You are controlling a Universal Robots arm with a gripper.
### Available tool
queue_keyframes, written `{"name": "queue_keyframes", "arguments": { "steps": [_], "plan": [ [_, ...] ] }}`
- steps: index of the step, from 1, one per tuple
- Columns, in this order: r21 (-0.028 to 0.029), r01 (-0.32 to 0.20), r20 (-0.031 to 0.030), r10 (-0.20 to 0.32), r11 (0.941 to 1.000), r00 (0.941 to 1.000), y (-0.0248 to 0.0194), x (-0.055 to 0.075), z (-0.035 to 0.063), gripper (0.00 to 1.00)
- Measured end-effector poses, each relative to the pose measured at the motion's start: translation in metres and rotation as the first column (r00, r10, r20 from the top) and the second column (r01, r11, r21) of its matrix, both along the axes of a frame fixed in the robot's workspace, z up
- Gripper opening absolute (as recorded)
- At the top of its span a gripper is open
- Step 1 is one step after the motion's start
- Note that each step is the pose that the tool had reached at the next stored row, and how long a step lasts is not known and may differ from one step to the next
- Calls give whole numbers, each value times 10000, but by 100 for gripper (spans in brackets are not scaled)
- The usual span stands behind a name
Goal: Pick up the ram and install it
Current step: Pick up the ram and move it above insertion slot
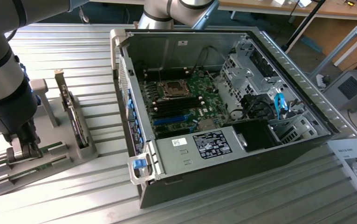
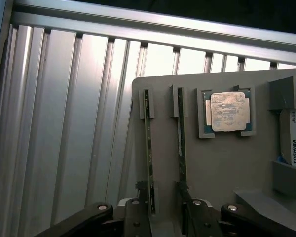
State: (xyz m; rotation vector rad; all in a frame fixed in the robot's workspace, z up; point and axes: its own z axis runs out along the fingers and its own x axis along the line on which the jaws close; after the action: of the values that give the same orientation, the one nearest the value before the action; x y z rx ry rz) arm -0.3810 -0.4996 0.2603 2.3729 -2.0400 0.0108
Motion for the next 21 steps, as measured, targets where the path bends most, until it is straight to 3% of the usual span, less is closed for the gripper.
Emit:
{"name": "queue_keyframes", "arguments": {
  "steps": [1, 16, 18, 19, 21],
  "plan": [
    [-1, -1, -1, 1, 10000, 10000, -1, 0, 0, 38],
    [0, -1, -1, 1, 10000, 10000, -1, 0, 0, 38],
    [0, -1, -1, 1, 10000, 10000, -1, 0, 0, 36],
    [0, 0, -1, 0, 10000, 10000, -1, -1, 0, 29],
    [0, 0, -1, 0, 10000, 10000, -1, 0, 0, 29]
  ]
}}
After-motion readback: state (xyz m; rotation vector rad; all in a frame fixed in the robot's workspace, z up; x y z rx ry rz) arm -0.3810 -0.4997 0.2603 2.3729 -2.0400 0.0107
